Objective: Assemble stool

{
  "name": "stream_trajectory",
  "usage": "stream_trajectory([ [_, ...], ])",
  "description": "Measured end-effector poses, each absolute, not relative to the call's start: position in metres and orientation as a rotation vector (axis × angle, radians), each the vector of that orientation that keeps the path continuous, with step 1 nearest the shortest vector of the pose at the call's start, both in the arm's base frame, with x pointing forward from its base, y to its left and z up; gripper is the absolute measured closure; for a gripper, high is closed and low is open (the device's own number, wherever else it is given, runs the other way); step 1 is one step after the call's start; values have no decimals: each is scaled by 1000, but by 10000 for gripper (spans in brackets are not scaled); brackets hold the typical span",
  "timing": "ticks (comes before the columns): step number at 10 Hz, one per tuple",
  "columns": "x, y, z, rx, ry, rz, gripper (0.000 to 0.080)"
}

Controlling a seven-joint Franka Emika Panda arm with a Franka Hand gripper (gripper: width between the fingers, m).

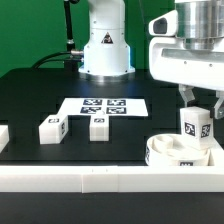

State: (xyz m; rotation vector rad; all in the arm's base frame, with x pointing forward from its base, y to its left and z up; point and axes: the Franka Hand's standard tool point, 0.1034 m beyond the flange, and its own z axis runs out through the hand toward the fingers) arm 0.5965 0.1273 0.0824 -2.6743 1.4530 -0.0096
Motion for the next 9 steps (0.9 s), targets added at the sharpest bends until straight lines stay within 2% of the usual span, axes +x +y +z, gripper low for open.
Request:
stream_trajectory([
  [3, 597, 131, 82, -2334, 1899, 34, 466],
  [7, 596, 134, 83, -1584, 2405, 37, 466],
  [9, 596, 135, 83, -1502, 2444, 58, 466],
])
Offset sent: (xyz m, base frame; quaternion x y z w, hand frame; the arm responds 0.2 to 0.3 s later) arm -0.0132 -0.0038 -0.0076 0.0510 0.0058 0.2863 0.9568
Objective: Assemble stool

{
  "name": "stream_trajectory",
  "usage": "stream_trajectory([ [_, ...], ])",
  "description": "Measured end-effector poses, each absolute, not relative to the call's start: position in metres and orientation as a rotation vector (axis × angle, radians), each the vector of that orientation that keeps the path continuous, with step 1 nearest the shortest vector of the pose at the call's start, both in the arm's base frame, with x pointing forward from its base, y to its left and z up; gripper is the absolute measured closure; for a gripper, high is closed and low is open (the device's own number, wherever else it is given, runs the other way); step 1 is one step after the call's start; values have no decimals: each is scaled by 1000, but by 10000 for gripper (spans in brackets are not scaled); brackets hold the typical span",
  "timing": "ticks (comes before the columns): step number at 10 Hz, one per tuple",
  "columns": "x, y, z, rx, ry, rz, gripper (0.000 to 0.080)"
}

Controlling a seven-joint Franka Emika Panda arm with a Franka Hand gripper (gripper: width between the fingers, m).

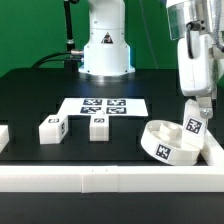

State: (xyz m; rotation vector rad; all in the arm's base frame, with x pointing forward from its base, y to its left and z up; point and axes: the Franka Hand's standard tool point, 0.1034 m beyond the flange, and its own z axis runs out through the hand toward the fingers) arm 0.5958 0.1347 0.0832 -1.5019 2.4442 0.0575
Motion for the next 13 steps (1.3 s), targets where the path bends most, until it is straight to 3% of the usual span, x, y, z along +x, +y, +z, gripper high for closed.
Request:
stream_trajectory([
  [1, 595, 136, 83, -1530, 2428, 55, 376],
  [2, 596, 134, 84, -1613, 2373, 45, 204],
  [5, 601, 131, 103, -1779, 2218, 13, 164],
  [10, 594, 135, 97, -2419, 1593, -41, 150],
  [13, 599, 137, 111, -2757, 1043, 26, 150],
])
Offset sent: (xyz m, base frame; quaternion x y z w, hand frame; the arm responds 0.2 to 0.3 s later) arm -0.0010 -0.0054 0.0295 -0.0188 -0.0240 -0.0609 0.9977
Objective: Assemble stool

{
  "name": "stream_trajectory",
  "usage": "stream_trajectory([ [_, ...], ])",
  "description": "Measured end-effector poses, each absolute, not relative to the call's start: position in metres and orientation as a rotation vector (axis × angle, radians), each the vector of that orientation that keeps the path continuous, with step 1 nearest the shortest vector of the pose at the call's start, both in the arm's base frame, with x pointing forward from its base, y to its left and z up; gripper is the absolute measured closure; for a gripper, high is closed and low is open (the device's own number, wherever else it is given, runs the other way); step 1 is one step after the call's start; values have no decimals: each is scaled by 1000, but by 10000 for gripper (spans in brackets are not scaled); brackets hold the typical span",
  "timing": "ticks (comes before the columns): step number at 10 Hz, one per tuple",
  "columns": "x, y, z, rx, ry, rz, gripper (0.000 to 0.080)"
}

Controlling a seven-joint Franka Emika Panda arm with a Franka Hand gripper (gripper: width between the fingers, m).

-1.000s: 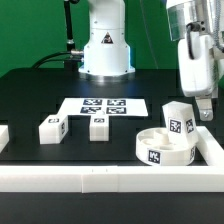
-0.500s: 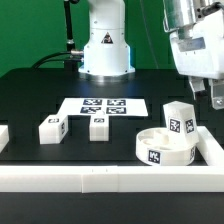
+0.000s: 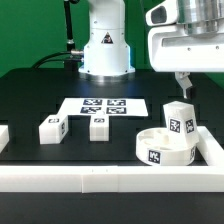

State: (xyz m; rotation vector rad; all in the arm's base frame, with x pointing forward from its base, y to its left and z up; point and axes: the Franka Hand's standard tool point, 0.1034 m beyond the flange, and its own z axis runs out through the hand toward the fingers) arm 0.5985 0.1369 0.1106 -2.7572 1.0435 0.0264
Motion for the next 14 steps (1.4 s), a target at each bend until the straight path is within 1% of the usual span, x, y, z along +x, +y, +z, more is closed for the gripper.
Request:
stream_trajectory([
  [1, 602, 136, 114, -2806, 892, 19, 150],
  [3, 602, 135, 112, -2867, 673, -12, 150],
  [5, 602, 131, 112, -2944, 310, -48, 150],
  [8, 602, 120, 109, -3018, -442, -87, 150],
  [10, 603, 117, 109, -2981, -716, -98, 150],
  [12, 603, 114, 106, -2956, -860, -112, 150],
  [14, 593, 108, 94, -2968, -855, -127, 150],
])
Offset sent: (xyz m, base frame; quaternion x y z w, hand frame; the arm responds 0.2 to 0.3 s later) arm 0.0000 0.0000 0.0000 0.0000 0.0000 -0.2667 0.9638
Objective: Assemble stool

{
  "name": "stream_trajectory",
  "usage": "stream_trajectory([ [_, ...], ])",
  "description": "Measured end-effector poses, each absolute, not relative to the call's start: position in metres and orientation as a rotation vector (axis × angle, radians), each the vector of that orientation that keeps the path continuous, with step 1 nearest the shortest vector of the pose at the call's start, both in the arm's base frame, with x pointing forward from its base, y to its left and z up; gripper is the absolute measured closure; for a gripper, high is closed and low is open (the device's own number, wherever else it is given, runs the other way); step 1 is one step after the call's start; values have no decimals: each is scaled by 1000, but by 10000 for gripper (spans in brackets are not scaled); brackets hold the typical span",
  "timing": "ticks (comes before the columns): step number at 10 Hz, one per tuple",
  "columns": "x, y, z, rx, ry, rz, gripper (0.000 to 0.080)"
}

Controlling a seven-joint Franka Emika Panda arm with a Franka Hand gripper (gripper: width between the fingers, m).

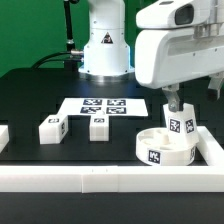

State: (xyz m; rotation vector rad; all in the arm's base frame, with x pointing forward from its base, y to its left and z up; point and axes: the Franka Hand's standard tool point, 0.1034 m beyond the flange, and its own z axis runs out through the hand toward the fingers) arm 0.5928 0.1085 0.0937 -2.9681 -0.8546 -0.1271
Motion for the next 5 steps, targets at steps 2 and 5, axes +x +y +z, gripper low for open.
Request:
stream_trajectory([
  [2, 587, 103, 85, -2979, -847, -145, 150],
  [5, 578, 98, 73, -2989, -836, -144, 150],
])
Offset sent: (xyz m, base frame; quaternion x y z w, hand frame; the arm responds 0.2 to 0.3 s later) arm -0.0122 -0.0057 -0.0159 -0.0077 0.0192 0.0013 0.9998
